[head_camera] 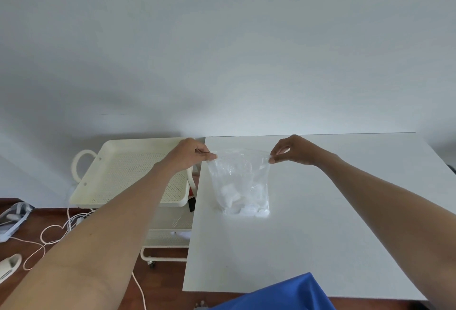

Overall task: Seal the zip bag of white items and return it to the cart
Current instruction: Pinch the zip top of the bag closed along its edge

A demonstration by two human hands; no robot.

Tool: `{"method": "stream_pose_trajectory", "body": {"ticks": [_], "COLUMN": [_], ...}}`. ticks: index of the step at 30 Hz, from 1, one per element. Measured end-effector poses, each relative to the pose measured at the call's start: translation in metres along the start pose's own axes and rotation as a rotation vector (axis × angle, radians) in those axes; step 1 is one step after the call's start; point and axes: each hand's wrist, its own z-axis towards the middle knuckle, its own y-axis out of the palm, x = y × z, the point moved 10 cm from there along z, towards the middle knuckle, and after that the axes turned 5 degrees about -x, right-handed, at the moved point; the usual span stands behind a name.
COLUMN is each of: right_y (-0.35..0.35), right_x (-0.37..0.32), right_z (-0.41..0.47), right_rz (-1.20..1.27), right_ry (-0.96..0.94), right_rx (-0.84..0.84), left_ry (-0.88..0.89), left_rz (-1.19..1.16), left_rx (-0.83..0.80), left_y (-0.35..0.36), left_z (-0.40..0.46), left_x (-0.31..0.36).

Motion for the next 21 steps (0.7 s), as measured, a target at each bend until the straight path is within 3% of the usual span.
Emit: {"method": "stream_pose_trajectory", "body": {"ticks": [13, 17, 21], "right_y": [-0.012, -0.012, -0.016], "right_x": [-0.052, -0.044, -0.023], "right_z": [0.003, 0.001, 0.0], "right_rz": [-0.564, -0.518, -0.272], "right_ry": [0.032, 0.095, 0.181], "right_rx": [-0.323, -0.317, -0.198], "left_ry": [0.003, -0.047, -0.108], "left_rz": [0.143, 0.145, 0.052], "left_rx": [-0.043, -0.041, 0.004], "left_y": [0.0, 0.005, 0.009], "left_z": [0.005, 0.004, 0.003], "left_x": [0.025, 0.022, 0.015]}}
